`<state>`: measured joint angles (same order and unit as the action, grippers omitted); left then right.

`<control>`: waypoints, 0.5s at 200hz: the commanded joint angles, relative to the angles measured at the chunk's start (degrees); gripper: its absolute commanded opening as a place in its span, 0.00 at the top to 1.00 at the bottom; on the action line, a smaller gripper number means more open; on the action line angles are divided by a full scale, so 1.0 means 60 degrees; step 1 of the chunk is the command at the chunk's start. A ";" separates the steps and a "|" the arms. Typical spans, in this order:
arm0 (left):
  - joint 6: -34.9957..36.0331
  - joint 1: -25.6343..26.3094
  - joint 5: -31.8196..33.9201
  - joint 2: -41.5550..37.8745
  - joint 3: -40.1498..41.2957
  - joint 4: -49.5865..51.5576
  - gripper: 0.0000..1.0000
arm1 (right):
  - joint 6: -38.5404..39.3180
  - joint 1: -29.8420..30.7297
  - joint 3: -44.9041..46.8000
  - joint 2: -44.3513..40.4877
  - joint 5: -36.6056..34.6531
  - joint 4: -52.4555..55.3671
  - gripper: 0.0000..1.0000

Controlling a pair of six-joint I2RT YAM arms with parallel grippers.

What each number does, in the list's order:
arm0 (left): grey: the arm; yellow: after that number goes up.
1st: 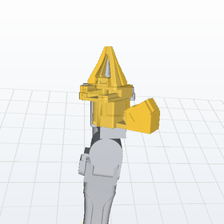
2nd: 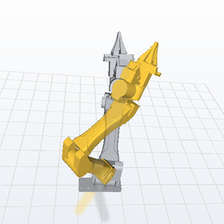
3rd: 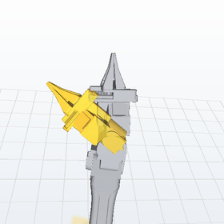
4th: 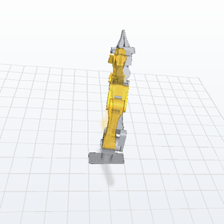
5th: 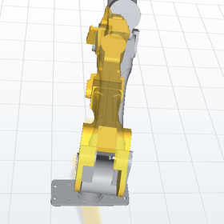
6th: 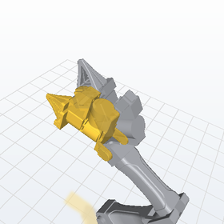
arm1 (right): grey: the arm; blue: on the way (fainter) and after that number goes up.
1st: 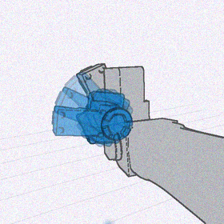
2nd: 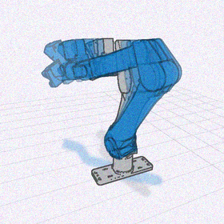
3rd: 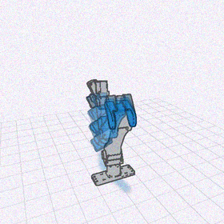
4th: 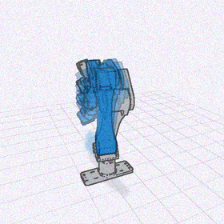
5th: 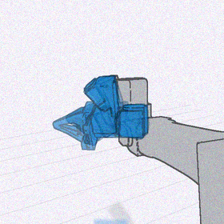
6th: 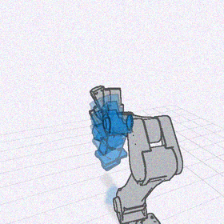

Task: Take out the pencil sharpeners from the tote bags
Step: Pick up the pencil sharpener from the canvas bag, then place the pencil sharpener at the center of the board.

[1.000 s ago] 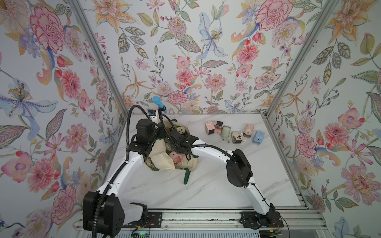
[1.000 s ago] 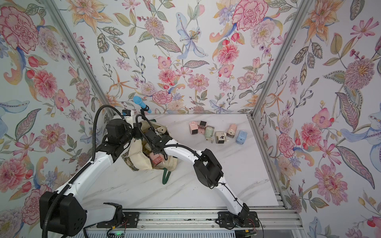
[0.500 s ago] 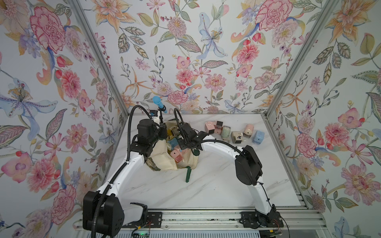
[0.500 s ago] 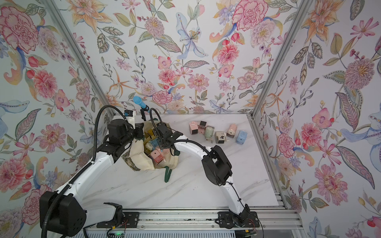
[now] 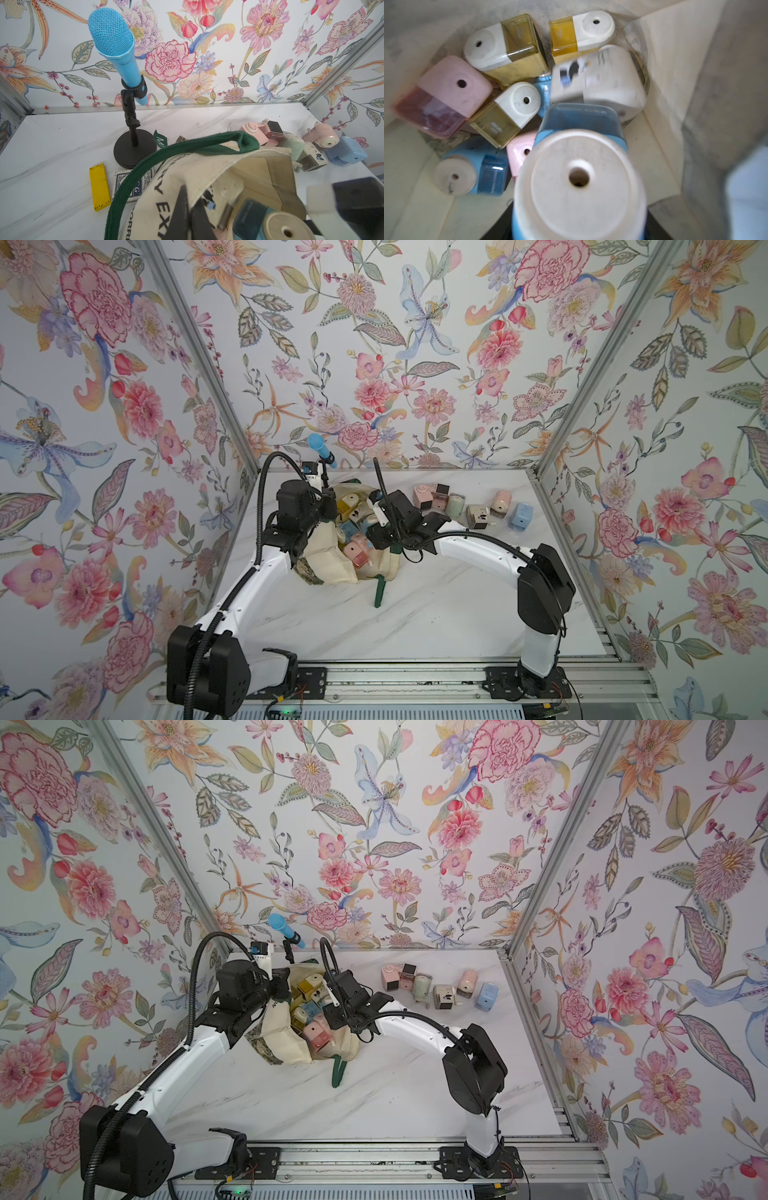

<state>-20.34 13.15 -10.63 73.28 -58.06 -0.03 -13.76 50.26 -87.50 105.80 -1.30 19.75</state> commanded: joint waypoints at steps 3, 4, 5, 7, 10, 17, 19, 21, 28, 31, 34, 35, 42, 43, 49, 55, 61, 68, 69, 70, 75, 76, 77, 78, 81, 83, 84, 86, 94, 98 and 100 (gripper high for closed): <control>0.0182 0.0086 -0.0191 -0.0361 -0.0511 -0.0970 1.00 | -0.0104 0.0103 0.0554 -0.1224 0.0553 -0.0437 0.60; 0.0182 0.0075 -0.0191 -0.0362 -0.0514 -0.0966 1.00 | -0.0114 0.0104 0.0589 -0.1262 0.0553 -0.0436 0.60; 0.0182 0.0070 -0.0198 -0.0362 -0.0524 -0.0964 1.00 | -0.0126 0.0104 0.0628 -0.1325 0.0561 -0.0435 0.60; 0.0182 0.0073 -0.0203 -0.0351 -0.0523 -0.0962 1.00 | -0.0150 0.0101 0.0684 -0.1416 0.0574 -0.0424 0.60; 0.0185 0.0071 -0.0192 -0.0361 -0.0530 -0.0954 1.00 | -0.0184 0.0082 0.0774 -0.1569 0.0576 -0.0419 0.61; 0.0185 0.0071 -0.0191 -0.0362 -0.0529 -0.0949 1.00 | -0.0261 0.0048 0.0943 -0.1906 0.0632 -0.0366 0.60; 0.0183 0.0085 -0.0191 -0.0355 -0.0521 -0.0947 1.00 | -0.0275 0.0032 0.0993 -0.2005 0.0650 -0.0341 0.61; 0.0186 0.0062 -0.0191 -0.0360 -0.0530 -0.0947 1.00 | -0.0301 0.0010 0.1039 -0.2106 0.0680 -0.0312 0.60; 0.0182 0.0079 -0.0196 -0.0354 -0.0520 -0.0950 1.00 | -0.0339 -0.0049 0.1178 -0.2421 0.0773 -0.0228 0.60; 0.0182 0.0070 -0.0191 -0.0372 -0.0528 -0.0947 1.00 | -0.0363 -0.0092 0.1250 -0.2570 0.0819 -0.0176 0.60; 0.0182 0.0065 -0.0183 -0.0371 -0.0532 -0.0947 1.00 | -0.0366 -0.0125 0.1308 -0.2708 0.0845 -0.0141 0.60; 0.0182 0.0072 -0.0187 -0.0374 -0.0525 -0.0947 1.00 | -0.0362 -0.0142 0.1332 -0.2751 0.0846 -0.0127 0.60; 0.0182 0.0070 -0.0190 -0.0372 -0.0505 -0.0947 1.00 | -0.0428 -0.0249 0.1445 -0.3047 0.0852 0.0013 0.60; 0.0182 0.0075 -0.0190 -0.0374 -0.0512 -0.0947 1.00 | -0.0430 -0.0263 0.1459 -0.3075 0.0857 0.0031 0.60; 0.0182 0.0067 -0.0191 -0.0387 -0.0507 -0.0961 1.00 | -0.0485 -0.0398 0.1594 -0.3305 0.0833 0.0133 0.60; 0.0195 0.0078 -0.0183 -0.0384 -0.0504 -0.0961 1.00 | -0.0537 -0.0538 0.1724 -0.3531 0.0843 0.0174 0.60; 0.0198 0.0074 -0.0176 -0.0372 -0.0509 -0.0971 1.00 | -0.0586 -0.0709 0.1878 -0.3742 0.0867 0.0198 0.60; 0.0204 0.0066 -0.0162 -0.0369 -0.0517 -0.0947 1.00 | -0.0668 -0.0903 0.2096 -0.3963 0.0910 0.0195 0.60; 0.0208 0.0065 -0.0162 -0.0373 -0.0518 -0.0954 1.00 | -0.0682 -0.0941 0.2122 -0.4009 0.0922 0.0202 0.60; 0.0209 0.0072 -0.0161 -0.0375 -0.0518 -0.0950 1.00 | -0.0688 -0.0968 0.2149 -0.4031 0.0928 0.0199 0.60; 0.0213 0.0080 -0.0167 -0.0376 -0.0511 -0.0947 1.00 | -0.0761 -0.1131 0.2286 -0.4171 0.0982 0.0195 0.60; 0.0212 0.0072 -0.0171 -0.0376 -0.0514 -0.0947 1.00 | -0.0779 -0.1180 0.2312 -0.4193 0.0988 0.0195 0.60; 0.0211 0.0069 -0.0174 -0.0376 -0.0509 -0.0947 1.00 | -0.0796 -0.1211 0.2347 -0.4226 0.0998 0.0195 0.60; 0.0218 0.0067 -0.0175 -0.0377 -0.0514 -0.0947 1.00 | -0.0811 -0.1242 0.2372 -0.4250 0.1025 0.0195 0.60; 0.0214 0.0078 -0.0176 -0.0377 -0.0510 -0.0947 1.00 | -0.0852 -0.1356 0.2437 -0.4337 0.1059 0.0195 0.60; 0.0212 0.0068 -0.0176 -0.0366 -0.0516 -0.0947 1.00 | -0.0870 -0.1421 0.2498 -0.4377 0.1090 0.0195 0.60; 0.0211 0.0074 -0.0176 -0.0364 -0.0510 -0.0954 1.00 | -0.0885 -0.1464 0.2521 -0.4391 0.1100 0.0202 0.60; 0.0211 0.0071 -0.0169 -0.0370 -0.0509 -0.0956 1.00 | -0.0904 -0.1533 0.2567 -0.4431 0.1126 0.0197 0.60; 0.0211 0.0077 -0.0162 -0.0376 -0.0496 -0.0947 1.00 | -0.0980 -0.1832 0.2754 -0.4555 0.1250 0.0197 0.60; 0.0211 0.0071 -0.0161 -0.0374 -0.0505 -0.0958 1.00 | -0.1016 -0.1986 0.2824 -0.4611 0.1295 0.0195 0.60; 0.0211 0.0077 -0.0161 -0.0376 -0.0504 -0.0949 1.00 | -0.1028 -0.2040 0.2855 -0.4622 0.1310 0.0202 0.60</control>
<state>-20.32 13.15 -10.63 73.25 -58.06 -0.05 -17.39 42.02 -73.28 79.94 4.38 20.32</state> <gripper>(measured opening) 0.051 0.573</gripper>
